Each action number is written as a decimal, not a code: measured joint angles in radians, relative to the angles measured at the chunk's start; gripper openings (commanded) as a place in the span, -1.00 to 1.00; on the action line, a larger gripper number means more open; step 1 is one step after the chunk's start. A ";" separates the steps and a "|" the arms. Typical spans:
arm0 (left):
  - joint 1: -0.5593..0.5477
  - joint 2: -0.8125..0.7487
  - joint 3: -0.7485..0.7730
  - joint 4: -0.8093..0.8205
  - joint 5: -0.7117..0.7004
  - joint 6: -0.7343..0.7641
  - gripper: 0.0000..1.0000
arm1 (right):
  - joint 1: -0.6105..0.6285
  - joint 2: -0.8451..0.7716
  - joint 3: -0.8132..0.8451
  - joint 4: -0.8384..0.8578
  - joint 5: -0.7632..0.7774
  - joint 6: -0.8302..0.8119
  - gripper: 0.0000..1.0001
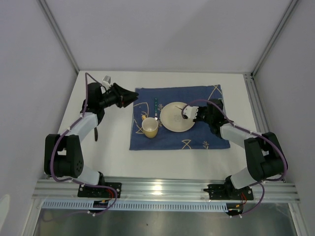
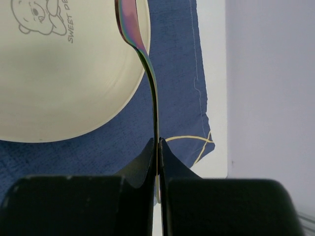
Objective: Set the dinner table for one person
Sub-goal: Place the fork on the napkin.
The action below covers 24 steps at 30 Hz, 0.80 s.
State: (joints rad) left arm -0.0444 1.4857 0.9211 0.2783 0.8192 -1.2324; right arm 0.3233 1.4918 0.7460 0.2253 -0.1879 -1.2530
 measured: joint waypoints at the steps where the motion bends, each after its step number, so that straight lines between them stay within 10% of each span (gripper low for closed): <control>1: 0.000 0.000 -0.010 0.006 0.000 0.000 -0.30 | -0.004 0.013 -0.005 0.018 0.000 -0.005 -1.00; 24: 0.004 -0.001 -0.117 0.032 0.007 0.018 -0.32 | -0.092 0.346 0.103 0.260 0.106 -0.005 -0.99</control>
State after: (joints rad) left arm -0.0406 1.4849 0.8040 0.3107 0.8261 -1.2140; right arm 0.2310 1.8374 0.8486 0.4850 -0.0818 -1.2579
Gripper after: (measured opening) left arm 0.344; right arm 0.031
